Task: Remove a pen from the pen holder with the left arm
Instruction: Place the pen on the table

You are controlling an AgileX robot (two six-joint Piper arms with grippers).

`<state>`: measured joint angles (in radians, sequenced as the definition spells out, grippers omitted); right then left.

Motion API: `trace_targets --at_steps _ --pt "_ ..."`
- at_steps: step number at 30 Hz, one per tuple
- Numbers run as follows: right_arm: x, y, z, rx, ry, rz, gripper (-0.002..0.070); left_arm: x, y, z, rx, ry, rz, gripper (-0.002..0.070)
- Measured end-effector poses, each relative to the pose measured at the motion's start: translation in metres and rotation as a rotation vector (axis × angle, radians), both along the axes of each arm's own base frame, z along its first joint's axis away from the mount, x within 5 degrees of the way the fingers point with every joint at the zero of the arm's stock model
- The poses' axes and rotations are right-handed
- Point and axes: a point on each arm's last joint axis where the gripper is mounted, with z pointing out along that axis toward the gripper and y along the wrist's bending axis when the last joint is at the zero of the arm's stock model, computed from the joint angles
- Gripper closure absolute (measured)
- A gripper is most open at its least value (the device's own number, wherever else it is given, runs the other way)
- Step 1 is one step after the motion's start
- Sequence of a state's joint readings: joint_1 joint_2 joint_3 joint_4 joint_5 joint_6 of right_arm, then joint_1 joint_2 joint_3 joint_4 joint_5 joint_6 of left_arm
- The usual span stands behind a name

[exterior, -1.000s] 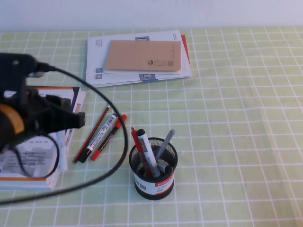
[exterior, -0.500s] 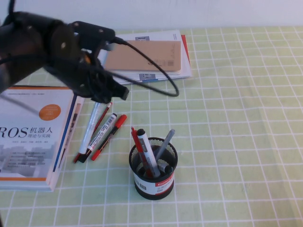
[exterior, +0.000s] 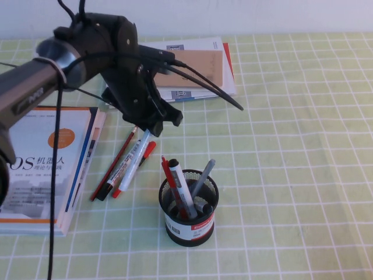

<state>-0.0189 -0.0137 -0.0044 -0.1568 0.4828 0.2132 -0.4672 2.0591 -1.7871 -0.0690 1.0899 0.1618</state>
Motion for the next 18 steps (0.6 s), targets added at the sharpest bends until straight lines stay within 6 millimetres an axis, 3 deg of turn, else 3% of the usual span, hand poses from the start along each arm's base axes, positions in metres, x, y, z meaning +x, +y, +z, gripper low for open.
trace_targets --at_steps 5,18 --pt "0.000 0.000 0.000 0.000 0.000 0.000 0.0689 0.003 -0.006 -0.021 -0.019 0.063 -0.010 0.0580" --pt "0.000 0.000 0.000 0.000 0.000 0.000 0.0689 0.011 -0.013 -0.047 -0.024 0.080 -0.048 0.0580"
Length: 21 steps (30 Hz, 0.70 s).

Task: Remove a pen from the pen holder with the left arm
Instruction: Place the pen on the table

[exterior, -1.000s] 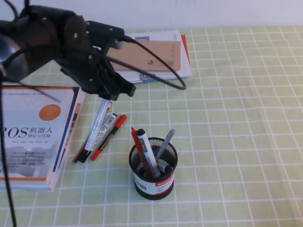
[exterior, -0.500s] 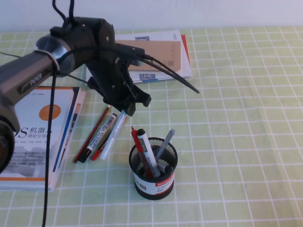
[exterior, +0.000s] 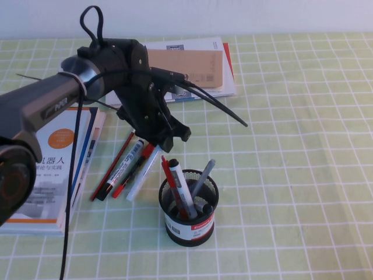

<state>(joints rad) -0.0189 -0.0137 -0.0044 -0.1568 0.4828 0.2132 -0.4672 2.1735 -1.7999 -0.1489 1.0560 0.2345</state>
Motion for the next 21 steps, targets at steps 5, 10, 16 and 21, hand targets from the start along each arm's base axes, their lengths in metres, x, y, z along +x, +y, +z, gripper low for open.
trace_targets --at_steps 5,10,16,21 --pt "0.0000 0.0000 0.0000 0.000 0.000 0.000 0.0689 0.0029 0.0015 -0.0035 0.024 -0.022 -0.007 0.0580" --pt "0.0000 0.0000 0.0000 0.000 0.000 0.000 0.0689 0.0057 0.0017 -0.0031 0.031 -0.059 -0.031 0.0580" --pt "0.0000 0.0000 0.0000 0.000 0.000 0.000 0.0689 0.0077 0.0007 -0.0033 0.024 -0.082 -0.045 0.0466" --pt "0.0000 0.0000 0.0000 0.000 0.000 0.000 0.0689 0.0097 -0.0002 -0.0045 0.017 -0.100 -0.046 0.0397"
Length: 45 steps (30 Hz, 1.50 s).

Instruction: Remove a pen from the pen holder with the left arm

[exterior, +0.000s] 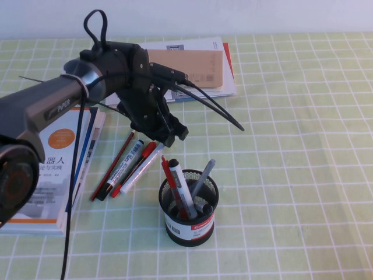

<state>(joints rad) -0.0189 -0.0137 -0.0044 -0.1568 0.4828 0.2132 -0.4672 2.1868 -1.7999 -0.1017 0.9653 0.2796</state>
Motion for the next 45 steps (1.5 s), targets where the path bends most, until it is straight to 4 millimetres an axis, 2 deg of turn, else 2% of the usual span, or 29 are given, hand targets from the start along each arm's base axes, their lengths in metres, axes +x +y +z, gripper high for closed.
trace_targets --at_steps 3,6,9,11,12,14,17,18,22,29,36,40,45 --pt "0.000 0.000 0.000 0.000 0.000 0.000 0.0689 0.001 0.002 0.001 0.024 -0.015 0.006 0.0390" --pt "0.000 0.000 0.000 0.000 0.000 0.000 0.0689 0.001 0.007 0.015 0.045 -0.056 0.042 0.0388" --pt "0.000 0.000 0.000 0.000 0.000 0.000 0.0689 -0.007 0.015 0.054 0.031 -0.127 0.082 0.0388" --pt "0.000 0.000 0.000 0.000 0.000 0.000 0.0689 -0.020 0.022 0.085 0.006 -0.180 0.094 0.0403" --pt "0.000 0.000 0.000 0.000 0.000 0.000 0.0689 -0.024 0.024 0.094 -0.002 -0.196 0.099 0.0414" --pt "0.000 0.000 0.000 0.000 0.000 0.000 0.0689 -0.046 0.035 0.120 -0.036 -0.246 0.111 0.0496" --pt "0.000 0.000 0.000 0.000 0.000 0.000 0.0689 -0.076 0.052 0.136 -0.068 -0.296 0.121 0.0613" --pt "0.000 0.000 0.000 0.000 0.000 0.000 0.0689 -0.086 0.058 0.138 -0.081 -0.313 0.127 0.0639" --pt "0.000 0.000 0.000 0.000 0.000 0.000 0.0689 -0.126 0.080 0.134 -0.097 -0.337 0.157 0.0669" --pt "0.000 0.000 0.000 0.000 0.000 0.000 0.0689 -0.188 0.110 0.124 -0.174 -0.395 0.214 0.0675" --pt "0.000 0.000 0.000 0.000 0.000 0.000 0.0689 -0.244 0.132 0.112 -0.338 -0.471 0.264 0.0675" --pt "0.000 0.000 0.000 0.000 0.000 0.000 0.0689 -0.264 0.145 0.113 -0.326 -0.552 0.237 0.0675" --pt "0.000 0.000 0.000 0.000 0.000 0.000 0.0689 -0.272 0.151 0.121 -0.331 -0.616 0.234 0.0675"
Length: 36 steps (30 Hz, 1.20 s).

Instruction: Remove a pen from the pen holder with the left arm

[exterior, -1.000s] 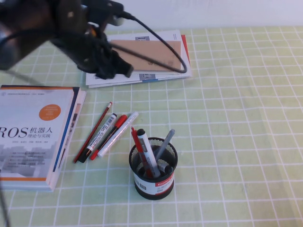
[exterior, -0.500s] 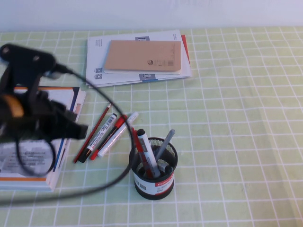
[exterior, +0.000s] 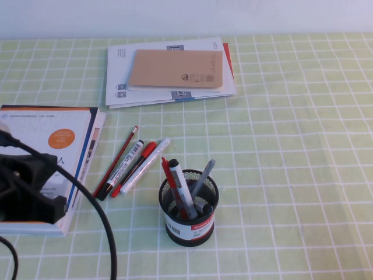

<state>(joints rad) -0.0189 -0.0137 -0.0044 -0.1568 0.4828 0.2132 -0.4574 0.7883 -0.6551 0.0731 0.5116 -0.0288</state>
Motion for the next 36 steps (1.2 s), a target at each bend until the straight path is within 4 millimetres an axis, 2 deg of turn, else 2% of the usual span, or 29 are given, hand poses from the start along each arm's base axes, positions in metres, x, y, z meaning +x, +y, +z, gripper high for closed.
trace_targets --at_steps 7,10,13,18,25,27,30,36 --pt "0.000 0.000 0.000 0.000 0.000 0.000 0.0689 0.001 0.004 0.002 -0.004 -0.033 0.050 0.0676" --pt "0.000 0.000 0.000 0.000 0.000 0.000 0.0689 -0.002 0.010 -0.002 -0.005 -0.099 0.076 0.0676" --pt "0.000 0.000 0.000 0.000 0.000 0.000 0.0689 -0.016 0.024 -0.018 -0.042 -0.171 0.115 0.0676" --pt "0.000 0.000 0.000 0.000 0.000 0.000 0.0689 -0.049 0.051 -0.051 -0.117 -0.337 0.255 0.0676" --pt "0.000 0.000 0.000 0.000 0.000 0.000 0.0689 -0.078 0.061 -0.096 -0.193 -0.515 0.345 0.0676" --pt "0.000 0.000 0.000 0.000 0.000 0.000 0.0689 -0.082 0.062 -0.107 -0.211 -0.529 0.350 0.0676" --pt "0.000 0.000 0.000 0.000 0.000 0.000 0.0689 -0.085 0.062 -0.112 -0.234 -0.530 0.358 0.0676" --pt "0.000 0.000 0.000 0.000 0.000 0.000 0.0689 -0.086 0.064 -0.127 -0.195 -0.373 0.391 0.0676"
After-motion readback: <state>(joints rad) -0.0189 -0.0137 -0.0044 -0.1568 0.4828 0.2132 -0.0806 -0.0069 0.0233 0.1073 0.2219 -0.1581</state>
